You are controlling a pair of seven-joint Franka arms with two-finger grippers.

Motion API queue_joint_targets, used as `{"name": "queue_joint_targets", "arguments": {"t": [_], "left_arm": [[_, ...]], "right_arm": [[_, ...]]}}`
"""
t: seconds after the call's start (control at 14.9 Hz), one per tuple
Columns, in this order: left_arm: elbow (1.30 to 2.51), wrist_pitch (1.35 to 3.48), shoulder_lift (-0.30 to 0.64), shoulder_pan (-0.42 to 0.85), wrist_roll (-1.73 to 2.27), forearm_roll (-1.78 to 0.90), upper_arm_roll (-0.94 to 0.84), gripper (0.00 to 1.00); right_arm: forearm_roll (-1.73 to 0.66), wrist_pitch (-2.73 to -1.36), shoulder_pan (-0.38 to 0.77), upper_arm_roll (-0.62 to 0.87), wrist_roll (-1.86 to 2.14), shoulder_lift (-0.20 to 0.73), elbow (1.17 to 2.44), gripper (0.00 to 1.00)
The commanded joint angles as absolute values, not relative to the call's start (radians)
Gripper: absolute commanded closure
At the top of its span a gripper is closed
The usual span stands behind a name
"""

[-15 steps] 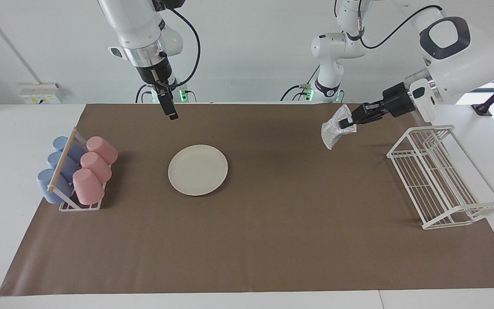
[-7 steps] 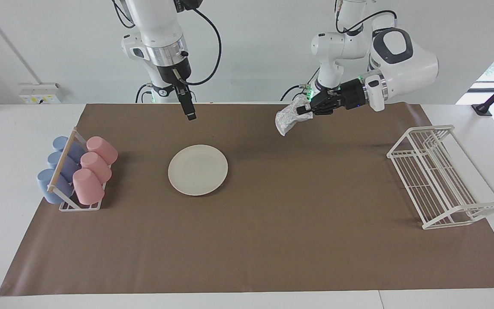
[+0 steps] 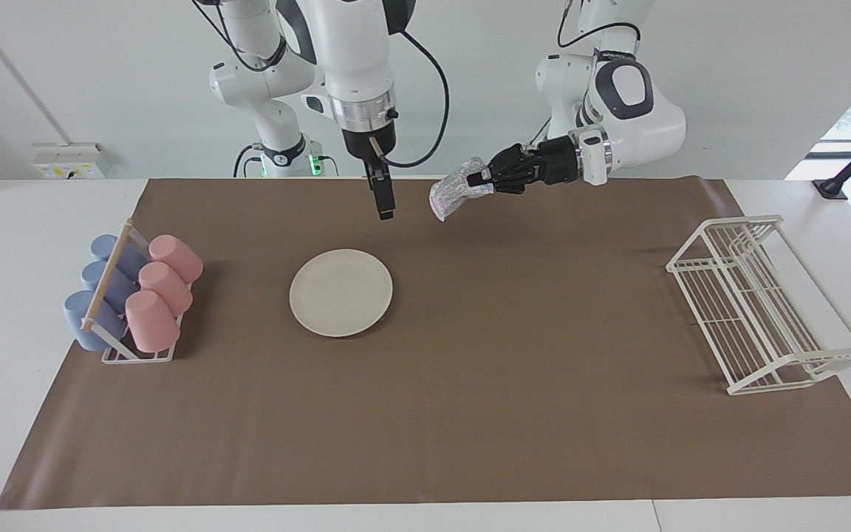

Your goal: Wipe plate with sponge

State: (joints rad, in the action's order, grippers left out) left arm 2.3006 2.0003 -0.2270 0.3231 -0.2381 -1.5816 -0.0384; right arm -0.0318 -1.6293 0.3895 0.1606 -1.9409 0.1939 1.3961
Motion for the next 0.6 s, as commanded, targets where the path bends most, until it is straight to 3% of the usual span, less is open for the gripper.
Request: {"name": "queue_joint_targets", "arguments": {"t": [0.0, 0.54], "left_arm": [[2.342, 2.062, -0.247, 0.385, -0.310, -1.664, -0.026, 1.00], [2.365, 2.060, -0.249, 0.387, -0.356, -1.697, -0.026, 1.00]], "right_arm": [[-0.023, -1.586, 0.437, 0.166, -2.026, 0.242, 1.312, 0.00], [-0.054, -1.555, 0.497, 0.169, -2.074, 0.235, 1.325, 0.01]]}}
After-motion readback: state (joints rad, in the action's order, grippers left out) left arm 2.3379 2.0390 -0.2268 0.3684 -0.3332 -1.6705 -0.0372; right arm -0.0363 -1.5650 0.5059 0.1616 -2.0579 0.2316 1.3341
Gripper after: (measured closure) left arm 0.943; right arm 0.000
